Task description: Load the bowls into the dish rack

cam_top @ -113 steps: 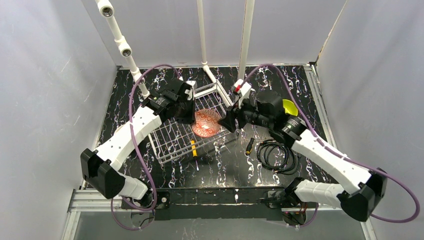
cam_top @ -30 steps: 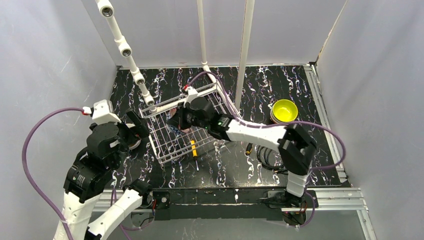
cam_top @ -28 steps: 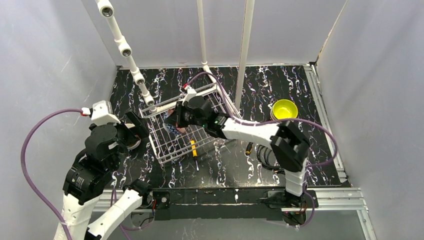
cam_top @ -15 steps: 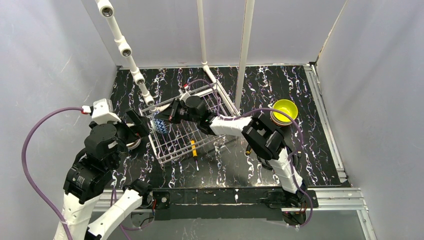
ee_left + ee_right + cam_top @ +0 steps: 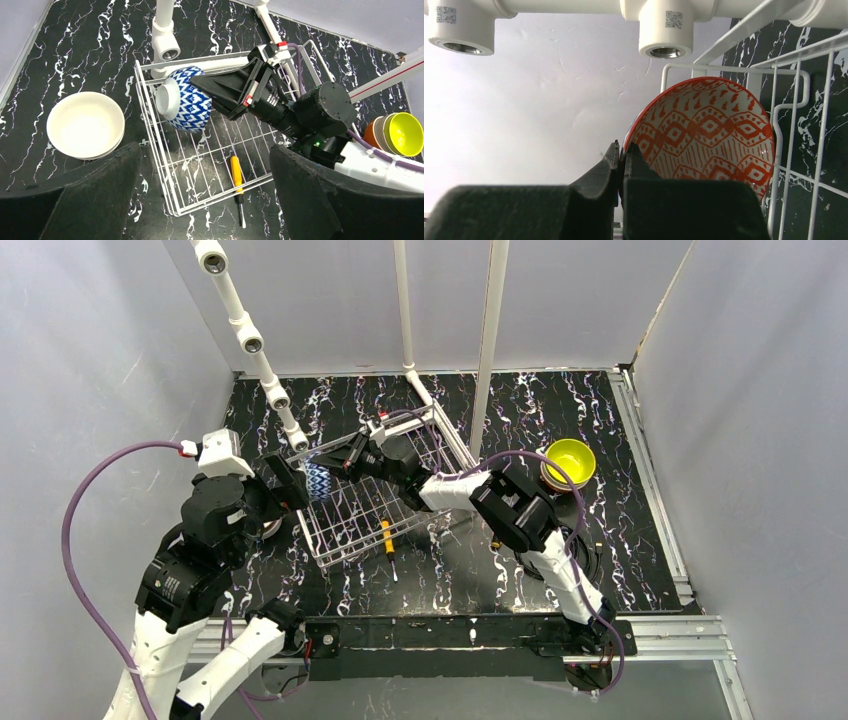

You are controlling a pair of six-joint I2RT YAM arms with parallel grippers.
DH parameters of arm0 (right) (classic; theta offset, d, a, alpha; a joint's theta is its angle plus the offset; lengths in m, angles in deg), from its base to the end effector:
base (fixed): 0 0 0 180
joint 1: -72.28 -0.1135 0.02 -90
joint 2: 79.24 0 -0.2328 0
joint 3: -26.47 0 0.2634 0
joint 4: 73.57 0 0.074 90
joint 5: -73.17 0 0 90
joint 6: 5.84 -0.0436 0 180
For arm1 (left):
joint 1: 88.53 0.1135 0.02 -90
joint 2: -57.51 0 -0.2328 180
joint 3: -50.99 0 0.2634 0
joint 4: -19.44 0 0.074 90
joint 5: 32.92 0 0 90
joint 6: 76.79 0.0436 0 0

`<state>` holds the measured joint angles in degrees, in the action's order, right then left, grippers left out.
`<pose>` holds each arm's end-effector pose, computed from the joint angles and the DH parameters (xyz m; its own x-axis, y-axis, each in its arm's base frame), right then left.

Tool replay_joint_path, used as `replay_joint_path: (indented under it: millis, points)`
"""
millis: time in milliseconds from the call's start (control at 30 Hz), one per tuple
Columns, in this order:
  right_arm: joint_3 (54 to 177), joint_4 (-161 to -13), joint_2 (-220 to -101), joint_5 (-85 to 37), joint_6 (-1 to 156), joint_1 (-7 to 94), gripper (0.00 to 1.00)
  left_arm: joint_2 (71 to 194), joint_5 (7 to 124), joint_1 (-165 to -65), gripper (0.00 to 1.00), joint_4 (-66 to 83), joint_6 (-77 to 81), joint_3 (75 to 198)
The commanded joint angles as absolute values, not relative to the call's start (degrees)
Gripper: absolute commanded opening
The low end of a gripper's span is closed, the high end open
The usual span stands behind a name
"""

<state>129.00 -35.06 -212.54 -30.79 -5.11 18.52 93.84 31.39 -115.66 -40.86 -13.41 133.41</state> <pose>0.2997 0.4266 0.1638 -0.9230 0.3823 -0.0451 -0.0914 -0.1038 0.9904 0.1198 -0.0402 0.4134 -0.2119 -0.3451 -0.9143 -0.0649 0.9385 -0.3392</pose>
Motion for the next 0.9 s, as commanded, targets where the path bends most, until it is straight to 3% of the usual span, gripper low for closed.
replay_joint_path:
  millis: [0,867]
  points:
    - [131.99,-25.15,-214.17,-30.9,-11.68,18.26,0.01,93.92,31.53,-115.51,0.98,-40.82,-13.95,133.42]
    - [127.96,-23.4,-219.42,-29.93,-17.55,18.99,0.04,94.0,31.59,-115.52,0.98,-41.71,-14.39,133.07]
